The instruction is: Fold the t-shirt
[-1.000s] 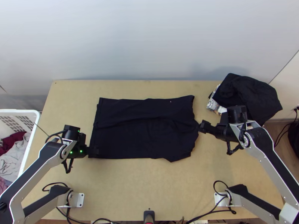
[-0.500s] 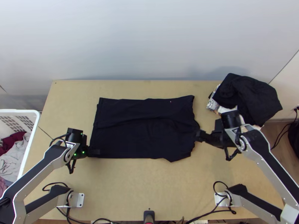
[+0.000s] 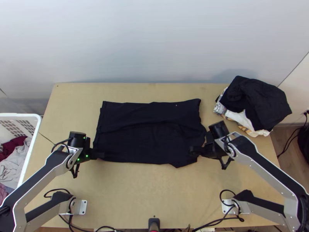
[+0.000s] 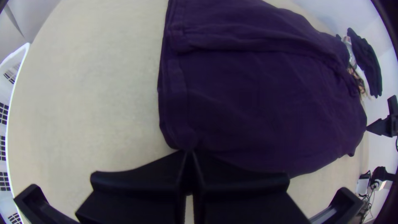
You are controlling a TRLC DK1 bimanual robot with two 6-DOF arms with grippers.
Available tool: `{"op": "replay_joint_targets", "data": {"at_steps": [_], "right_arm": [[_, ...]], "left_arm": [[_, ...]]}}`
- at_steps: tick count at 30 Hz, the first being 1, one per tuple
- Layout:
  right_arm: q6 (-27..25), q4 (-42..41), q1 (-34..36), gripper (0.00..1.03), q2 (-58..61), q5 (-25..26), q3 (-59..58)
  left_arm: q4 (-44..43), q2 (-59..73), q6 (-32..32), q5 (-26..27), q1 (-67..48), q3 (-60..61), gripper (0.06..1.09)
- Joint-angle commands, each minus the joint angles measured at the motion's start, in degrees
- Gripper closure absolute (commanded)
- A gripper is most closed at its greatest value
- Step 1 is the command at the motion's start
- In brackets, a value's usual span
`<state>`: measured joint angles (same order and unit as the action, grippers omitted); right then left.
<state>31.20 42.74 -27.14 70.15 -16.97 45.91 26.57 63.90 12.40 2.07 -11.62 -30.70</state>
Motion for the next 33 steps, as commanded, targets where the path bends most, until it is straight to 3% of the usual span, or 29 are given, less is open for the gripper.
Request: {"op": "replay_joint_targets", "data": {"at_steps": [1, 6, 8, 10, 14, 15, 23, 33], "right_arm": [[-0.35, -6.09, -2.75, 0.05, 4.03, 0.18, -3.28], [-0.26, -7.58, -3.45, 0.05, 6.05, 0.89, -5.04], [0.00, -8.55, -3.63, 0.11, 6.14, 0.98, -5.66], [0.35, -10.13, -3.89, 0.29, 6.14, 1.06, -6.27], [0.00, -14.26, -3.71, 0.96, 6.05, 1.50, -6.80], [-0.26, -14.62, -3.36, 1.00, 6.14, 1.50, -6.80], [-1.41, -14.79, -0.20, 1.00, 2.80, 1.85, -4.69], [-3.69, -12.51, 9.65, 1.00, 7.81, 1.85, 10.95]], "left_arm": [[1.12, -0.53, 0.16, -0.13, 0.54, -1.73, 1.05], [1.47, -0.44, 0.16, -0.13, 0.89, -2.88, 1.05], [1.56, -0.27, 0.16, -0.13, 0.98, -3.32, 1.05], [1.56, 0.17, 0.25, -0.13, 0.98, -3.76, 1.05], [1.56, 1.05, 0.60, -0.13, 0.98, -4.81, 1.05], [1.56, 1.14, 0.60, -0.13, 0.98, -4.99, 1.05], [1.82, 2.19, 0.43, -0.13, 3.09, -8.85, 1.05], [2.00, 8.96, 0.52, -0.04, 6.78, -20.28, 1.05]]}}
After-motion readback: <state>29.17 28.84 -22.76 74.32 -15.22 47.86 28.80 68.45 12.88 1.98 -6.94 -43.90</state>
